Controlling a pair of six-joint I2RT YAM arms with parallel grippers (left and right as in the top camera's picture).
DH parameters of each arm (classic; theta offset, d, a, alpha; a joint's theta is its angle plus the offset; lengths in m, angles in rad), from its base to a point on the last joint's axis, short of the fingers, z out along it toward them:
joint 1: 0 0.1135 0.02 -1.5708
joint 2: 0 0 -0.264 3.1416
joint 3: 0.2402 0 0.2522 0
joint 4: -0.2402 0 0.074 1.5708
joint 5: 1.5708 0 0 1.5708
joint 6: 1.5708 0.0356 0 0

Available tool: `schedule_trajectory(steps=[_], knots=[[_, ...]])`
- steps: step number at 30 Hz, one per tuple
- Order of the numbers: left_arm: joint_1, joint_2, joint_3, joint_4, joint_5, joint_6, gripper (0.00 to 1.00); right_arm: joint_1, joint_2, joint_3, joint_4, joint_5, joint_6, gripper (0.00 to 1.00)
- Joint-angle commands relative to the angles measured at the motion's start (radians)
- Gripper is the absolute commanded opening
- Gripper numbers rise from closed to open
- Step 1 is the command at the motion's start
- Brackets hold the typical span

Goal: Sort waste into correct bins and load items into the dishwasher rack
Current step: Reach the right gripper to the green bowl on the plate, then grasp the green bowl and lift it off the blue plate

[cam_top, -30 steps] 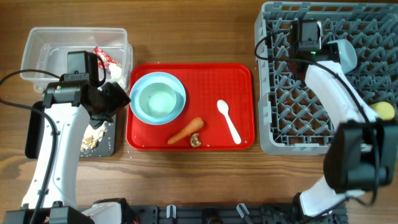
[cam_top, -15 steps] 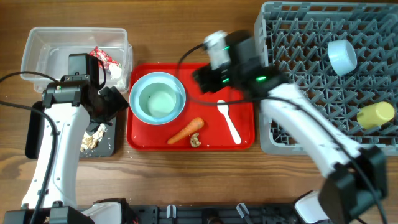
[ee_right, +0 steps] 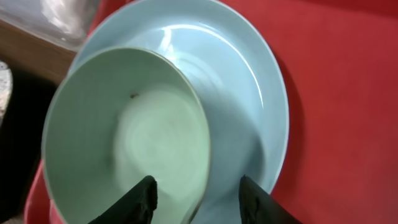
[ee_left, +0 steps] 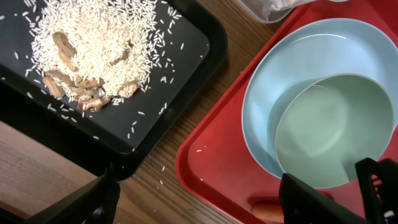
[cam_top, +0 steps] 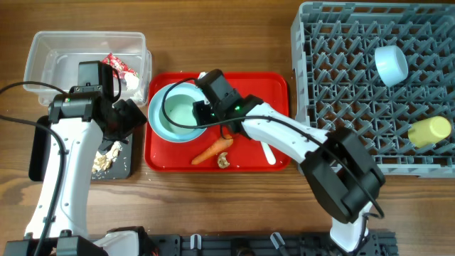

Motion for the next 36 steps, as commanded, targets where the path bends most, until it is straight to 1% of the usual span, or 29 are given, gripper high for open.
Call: schedule_trajectory(steps=[1, 5, 9, 12, 13, 16, 24, 27, 28, 30, 36], knots=[[0.008, -0.017, 0.006, -0.001, -0.013, -0.006, 0.84, 0.0, 0.032, 0.0, -0.007, 0.032, 0.051, 0.42], [0.008, -0.017, 0.006, -0.001, -0.013, -0.006, 0.84, 0.0, 0.032, 0.0, -0.016, 0.055, 0.052, 0.3], [0.008, -0.017, 0.006, -0.001, -0.013, -0.006, 0.84, 0.0, 0.032, 0.0, -0.016, 0.058, 0.052, 0.21], [0.008, -0.017, 0.006, -0.001, -0.013, -0.006, 0.84, 0.0, 0.032, 0.0, -0.021, 0.066, 0.053, 0.18], [0.008, -0.017, 0.006, -0.001, -0.013, -0.006, 0.84, 0.0, 0.032, 0.0, -0.032, 0.076, 0.053, 0.16], [0.008, -0.017, 0.006, 0.0, -0.013, -0.006, 0.84, 0.0, 0.032, 0.0, -0.075, 0.124, 0.08, 0.14], [0.008, -0.017, 0.006, 0.0, -0.013, -0.006, 0.84, -0.001, 0.032, 0.0, -0.047, 0.128, 0.071, 0.13], [0.008, -0.017, 0.006, 0.0, -0.013, -0.006, 0.84, -0.001, 0.032, 0.0, -0.059, 0.137, 0.071, 0.06], [0.008, -0.017, 0.006, 0.0, -0.013, -0.006, 0.84, -0.001, 0.032, 0.0, -0.076, 0.168, 0.072, 0.04], [0.008, -0.017, 0.006, 0.0, -0.013, -0.006, 0.84, -0.001, 0.032, 0.0, -0.096, 0.224, 0.073, 0.04], [0.008, -0.017, 0.006, 0.0, -0.013, -0.006, 0.84, -0.02, 0.032, 0.01, -0.104, 0.288, 0.071, 0.04]])
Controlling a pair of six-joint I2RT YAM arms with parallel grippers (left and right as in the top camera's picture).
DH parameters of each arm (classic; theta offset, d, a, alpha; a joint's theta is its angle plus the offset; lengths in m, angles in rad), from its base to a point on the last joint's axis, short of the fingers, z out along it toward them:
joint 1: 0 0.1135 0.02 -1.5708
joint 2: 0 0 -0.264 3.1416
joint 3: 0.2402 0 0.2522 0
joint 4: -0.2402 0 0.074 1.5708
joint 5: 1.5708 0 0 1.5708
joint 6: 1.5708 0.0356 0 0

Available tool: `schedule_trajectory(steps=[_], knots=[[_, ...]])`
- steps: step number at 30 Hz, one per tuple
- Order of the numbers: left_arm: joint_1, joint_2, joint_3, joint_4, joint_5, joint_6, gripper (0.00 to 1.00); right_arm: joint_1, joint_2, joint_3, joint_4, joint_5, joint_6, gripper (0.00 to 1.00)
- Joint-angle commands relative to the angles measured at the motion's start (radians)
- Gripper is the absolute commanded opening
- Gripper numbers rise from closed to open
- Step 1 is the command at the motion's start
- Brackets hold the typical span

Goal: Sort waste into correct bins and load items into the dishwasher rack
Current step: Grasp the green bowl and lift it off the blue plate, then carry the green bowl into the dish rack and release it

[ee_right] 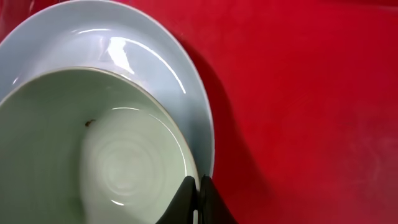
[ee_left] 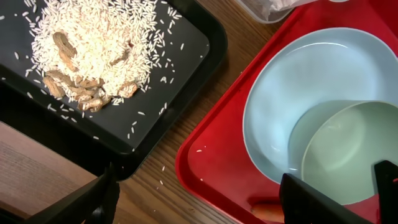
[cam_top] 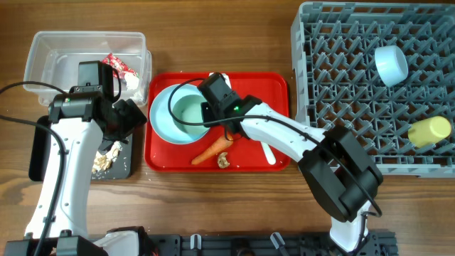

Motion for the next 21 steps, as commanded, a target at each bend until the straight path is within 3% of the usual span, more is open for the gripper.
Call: schedule_trajectory(steps=[1, 13, 21], knots=[[0.008, -0.017, 0.006, -0.001, -0.013, -0.006, 0.84, -0.029, 0.02, 0.007, -0.028, 0.114, 0.0, 0.04], [0.008, -0.017, 0.006, 0.004, -0.013, -0.006, 0.84, -0.185, -0.024, 0.011, -0.089, 0.154, -0.148, 0.04], [0.008, -0.017, 0.006, 0.007, -0.013, -0.006, 0.84, -0.217, -0.263, 0.011, -0.144, 0.169, -0.356, 0.04]])
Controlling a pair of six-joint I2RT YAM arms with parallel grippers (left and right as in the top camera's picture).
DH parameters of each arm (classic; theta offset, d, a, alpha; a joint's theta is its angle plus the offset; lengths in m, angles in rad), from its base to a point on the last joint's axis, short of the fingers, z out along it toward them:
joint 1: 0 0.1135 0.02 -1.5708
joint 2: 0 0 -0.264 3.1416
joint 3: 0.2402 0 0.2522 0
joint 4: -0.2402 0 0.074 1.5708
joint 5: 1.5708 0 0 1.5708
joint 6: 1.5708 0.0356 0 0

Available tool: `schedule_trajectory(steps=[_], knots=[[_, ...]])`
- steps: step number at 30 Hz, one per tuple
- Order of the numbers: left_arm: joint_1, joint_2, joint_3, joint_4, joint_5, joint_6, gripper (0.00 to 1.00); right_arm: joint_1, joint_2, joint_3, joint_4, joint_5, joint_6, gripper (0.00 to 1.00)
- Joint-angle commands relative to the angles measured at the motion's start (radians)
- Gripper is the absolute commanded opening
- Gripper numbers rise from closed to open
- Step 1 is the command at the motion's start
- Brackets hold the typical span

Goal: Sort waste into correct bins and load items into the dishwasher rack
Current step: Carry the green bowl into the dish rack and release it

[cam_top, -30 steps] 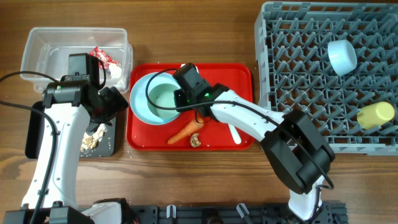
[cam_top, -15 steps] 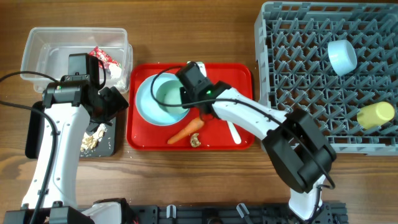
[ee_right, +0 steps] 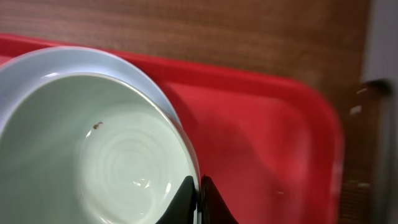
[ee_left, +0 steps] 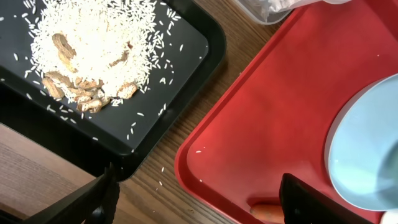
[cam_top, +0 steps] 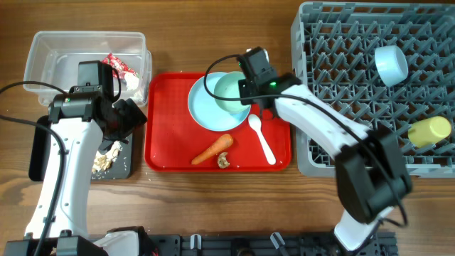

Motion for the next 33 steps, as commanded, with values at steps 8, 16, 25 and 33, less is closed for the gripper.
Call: schedule_trajectory(steps=[8, 16, 25, 33], knots=[[0.008, -0.017, 0.006, 0.002, -0.013, -0.006, 0.84, -0.132, -0.367, -0.002, -0.076, 0.401, -0.296, 0.04], [0.008, -0.017, 0.006, 0.003, -0.013, -0.006, 0.84, -0.354, -0.355, -0.003, -0.233, 0.951, -0.283, 0.04], [0.008, -0.017, 0.006, 0.018, -0.011, -0.006, 0.86, -0.518, -0.352, -0.075, -0.309, 0.951, -0.207, 0.04], [0.008, -0.017, 0.006, 0.033, 0.006, -0.006, 0.88, -0.526, -0.348, -0.247, -0.204, 0.893, -0.243, 0.04]])
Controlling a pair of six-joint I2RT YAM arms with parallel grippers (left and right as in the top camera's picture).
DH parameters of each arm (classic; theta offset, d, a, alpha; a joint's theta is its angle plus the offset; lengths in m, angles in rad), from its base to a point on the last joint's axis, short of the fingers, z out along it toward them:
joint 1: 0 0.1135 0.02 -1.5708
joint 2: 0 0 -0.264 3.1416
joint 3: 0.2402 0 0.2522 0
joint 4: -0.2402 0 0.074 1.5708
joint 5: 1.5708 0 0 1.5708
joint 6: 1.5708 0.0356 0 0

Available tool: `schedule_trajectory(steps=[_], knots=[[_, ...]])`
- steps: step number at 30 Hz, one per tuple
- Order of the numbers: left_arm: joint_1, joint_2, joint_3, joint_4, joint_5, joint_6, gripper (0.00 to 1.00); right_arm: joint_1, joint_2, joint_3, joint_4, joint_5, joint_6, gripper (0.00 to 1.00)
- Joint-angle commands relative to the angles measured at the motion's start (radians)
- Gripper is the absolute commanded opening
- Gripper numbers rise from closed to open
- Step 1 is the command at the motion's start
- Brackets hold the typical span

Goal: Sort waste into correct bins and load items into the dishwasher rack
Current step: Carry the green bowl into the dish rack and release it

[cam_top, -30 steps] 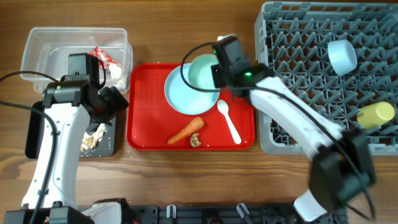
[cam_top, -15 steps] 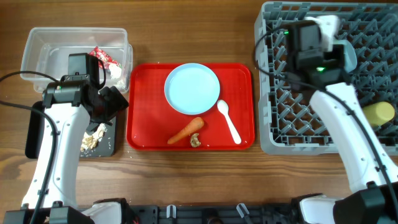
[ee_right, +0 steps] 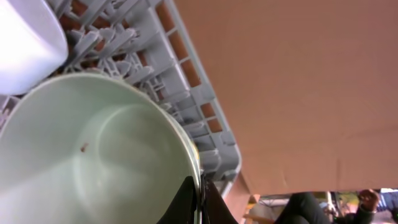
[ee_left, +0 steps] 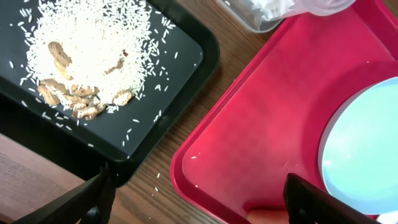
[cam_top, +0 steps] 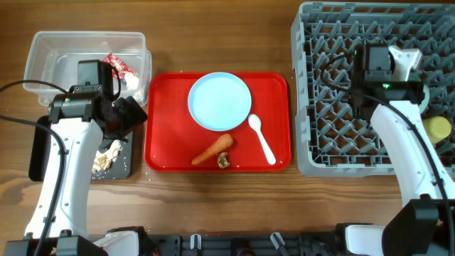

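My right gripper (ee_right: 198, 196) is shut on the rim of the pale green bowl (ee_right: 93, 155). It holds the bowl tipped on its side over the grey dishwasher rack (cam_top: 334, 107), next to a white cup (ee_right: 22, 37). On the red tray (cam_top: 167, 153) lie a light blue plate (cam_top: 220, 101), a carrot (cam_top: 213, 149), a white spoon (cam_top: 261, 139) and a small brown scrap (cam_top: 223, 161). My left gripper (ee_left: 199, 211) hangs open over the gap between the black tray (ee_left: 155, 106) and the red tray, with nothing in it.
The black tray carries rice and peanut shells (ee_left: 87, 56). A clear plastic bin (cam_top: 50, 50) with wrappers stands at the back left. A yellow cup (cam_top: 435, 128) lies in the rack at the right edge.
My right gripper has carried the green bowl from above the plate on the red tray to the rack, now tipped on its side. The plate is bare. The left arm has barely shifted.
My right gripper stood open around the bowl's rim, bowl on the plate at the tray's left. Then it was shut on the rim. Then bowl and plate were nearer the tray's right. Now the bowl is over the rack and the plate stays mid-tray.
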Motion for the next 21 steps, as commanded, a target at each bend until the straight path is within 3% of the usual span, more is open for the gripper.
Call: schedule_trajectory(steps=[1, 8, 11, 18, 20, 21], knots=[[0.008, -0.017, 0.006, 0.007, 0.005, -0.006, 0.88, 0.0, 0.018, -0.053, 0.042, -0.035, -0.01, 0.04], [0.008, -0.017, 0.006, 0.007, 0.005, -0.006, 0.88, 0.024, 0.026, -0.054, 0.074, -0.223, -0.005, 0.05], [0.007, -0.017, 0.006, 0.006, 0.006, -0.006, 0.88, 0.068, 0.026, -0.054, 0.097, -0.276, -0.027, 0.12], [0.008, -0.017, 0.005, 0.003, 0.005, -0.006, 0.88, 0.115, 0.026, -0.054, 0.093, -0.422, -0.025, 0.2], [0.007, -0.017, 0.005, 0.003, 0.012, -0.006, 0.88, 0.116, 0.026, -0.054, 0.074, -0.468, -0.028, 0.3], [0.008, -0.017, 0.005, 0.003, 0.012, -0.006, 0.88, 0.117, 0.026, -0.054, 0.058, -0.491, -0.027, 0.42]])
